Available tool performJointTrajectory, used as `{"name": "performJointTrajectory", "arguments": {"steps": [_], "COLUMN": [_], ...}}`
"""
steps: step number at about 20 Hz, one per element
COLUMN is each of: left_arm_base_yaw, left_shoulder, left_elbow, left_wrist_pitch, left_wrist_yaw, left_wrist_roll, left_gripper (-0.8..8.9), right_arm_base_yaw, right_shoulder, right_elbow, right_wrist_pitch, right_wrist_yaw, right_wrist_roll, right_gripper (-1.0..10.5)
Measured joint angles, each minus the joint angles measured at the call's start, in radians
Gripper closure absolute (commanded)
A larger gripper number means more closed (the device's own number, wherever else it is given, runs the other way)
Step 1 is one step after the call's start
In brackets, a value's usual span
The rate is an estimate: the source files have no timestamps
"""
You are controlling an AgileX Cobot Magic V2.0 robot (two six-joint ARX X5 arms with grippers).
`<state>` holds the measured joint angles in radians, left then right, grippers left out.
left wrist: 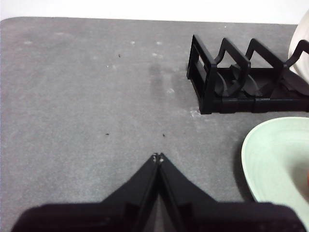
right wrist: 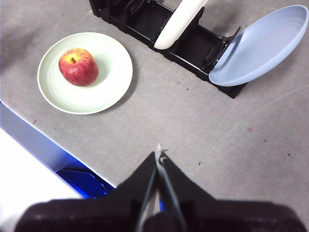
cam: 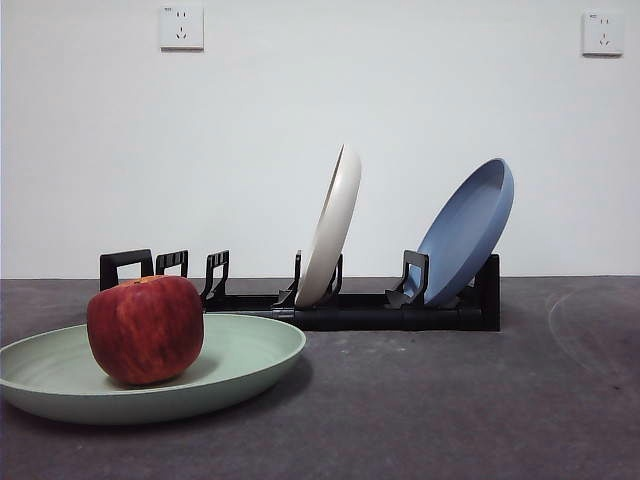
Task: Take the green plate from the plate rack,put the plate on the table,take the apple from the table,put the apple in the plate
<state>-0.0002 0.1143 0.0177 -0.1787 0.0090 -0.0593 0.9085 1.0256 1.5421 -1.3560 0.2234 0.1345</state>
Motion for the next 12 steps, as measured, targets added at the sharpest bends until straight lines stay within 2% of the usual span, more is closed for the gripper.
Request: {"name": "performJointTrajectory", "arguments": {"steps": [2,4,6,7,9,12], "left_arm_base_yaw": [0.000,0.000,0.000,0.000,0.000,0.000], "left_shoulder": [0.009,0.019,0.031,0.038,0.051,0.070], "left_elbow": [0.000,0.000,0.000,0.000,0.000,0.000], "left_wrist_pitch": [0.000,0.000,0.000,0.000,0.000,0.000], "left_wrist_yaw": [0.000,0.000,0.000,0.000,0.000,0.000], "left_wrist_roll": [0.000,0.000,0.000,0.000,0.000,0.000], "left_gripper": [8.17,8.17,8.17,8.17,8.17,8.17], "right_arm_base_yaw": [0.000,-0.013,-0.070,-0.124,-0.267,-0.506], "right_shoulder": [0.002,-0.002,-0.015,-0.034,-0.083,-0.172], "right_elbow": [-0.001,-0.016,-0.064,-0.120,-0.286,-0.630], "right_wrist_pitch": [0.007,0.079,0.251,0.391,0.718,1.185], "right_wrist_yaw": [0.025,0.086,0.179,0.187,0.107,-0.151], "right_wrist_roll": [-0.009,-0.043,-0.104,-0.136,-0.177,-0.204], "right_gripper": [9.5,9.5,9.5,9.5,9.5,9.5]}}
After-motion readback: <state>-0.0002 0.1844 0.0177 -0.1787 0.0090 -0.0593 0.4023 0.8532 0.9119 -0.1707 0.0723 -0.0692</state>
